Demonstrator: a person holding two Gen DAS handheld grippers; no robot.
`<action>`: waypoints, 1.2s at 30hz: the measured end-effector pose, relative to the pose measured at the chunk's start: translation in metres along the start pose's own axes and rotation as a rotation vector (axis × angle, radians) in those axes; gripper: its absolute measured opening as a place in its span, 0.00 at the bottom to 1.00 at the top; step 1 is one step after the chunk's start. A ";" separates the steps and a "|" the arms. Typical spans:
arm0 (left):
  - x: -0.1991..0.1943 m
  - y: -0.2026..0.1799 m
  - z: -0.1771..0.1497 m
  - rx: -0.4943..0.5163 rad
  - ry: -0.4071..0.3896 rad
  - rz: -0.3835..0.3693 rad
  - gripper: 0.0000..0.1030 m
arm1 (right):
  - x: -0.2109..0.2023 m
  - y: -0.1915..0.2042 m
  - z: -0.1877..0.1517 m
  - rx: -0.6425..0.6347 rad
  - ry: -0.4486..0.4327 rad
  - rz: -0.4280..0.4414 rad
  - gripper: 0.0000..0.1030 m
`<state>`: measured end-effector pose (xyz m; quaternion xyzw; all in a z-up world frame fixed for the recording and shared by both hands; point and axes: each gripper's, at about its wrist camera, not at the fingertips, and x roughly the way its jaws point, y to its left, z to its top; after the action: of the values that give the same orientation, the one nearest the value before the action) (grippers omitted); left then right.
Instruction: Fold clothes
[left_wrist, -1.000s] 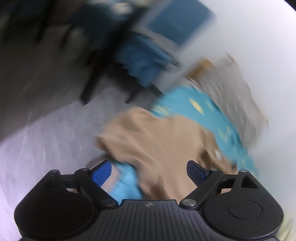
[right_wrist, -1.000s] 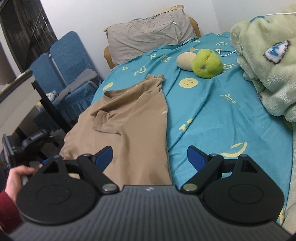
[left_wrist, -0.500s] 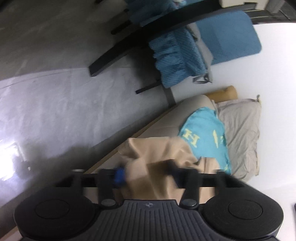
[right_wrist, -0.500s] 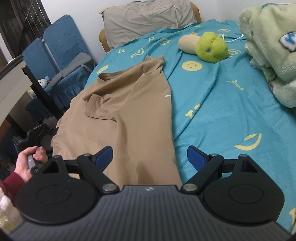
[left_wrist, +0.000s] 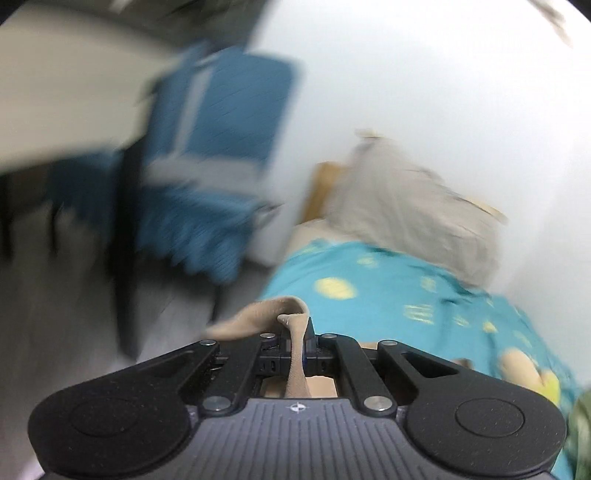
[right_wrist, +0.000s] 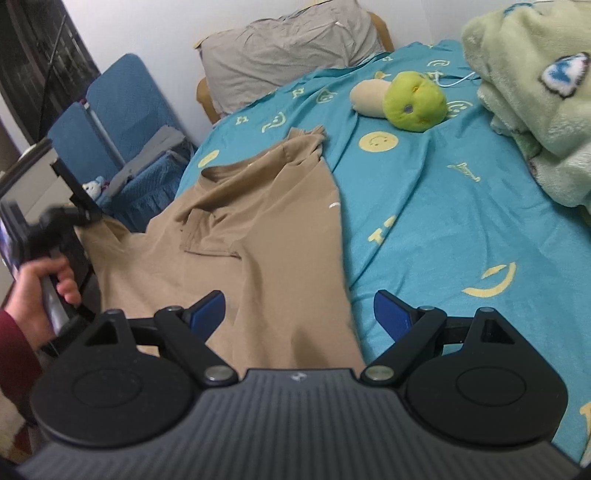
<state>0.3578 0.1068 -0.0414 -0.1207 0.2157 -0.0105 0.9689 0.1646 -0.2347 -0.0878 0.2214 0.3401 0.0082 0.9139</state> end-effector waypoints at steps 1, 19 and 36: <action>-0.002 -0.025 0.004 0.059 -0.011 -0.027 0.02 | -0.002 -0.003 0.001 0.011 -0.007 -0.002 0.86; 0.103 -0.232 -0.109 0.325 0.288 -0.183 0.47 | 0.002 -0.045 0.011 0.138 -0.022 -0.036 0.86; -0.148 -0.013 -0.161 -0.073 0.718 -0.140 0.74 | -0.029 -0.043 0.012 0.164 -0.044 0.025 0.86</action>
<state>0.1566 0.0681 -0.1182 -0.1584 0.5332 -0.1108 0.8236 0.1438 -0.2832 -0.0797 0.3000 0.3167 -0.0131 0.8997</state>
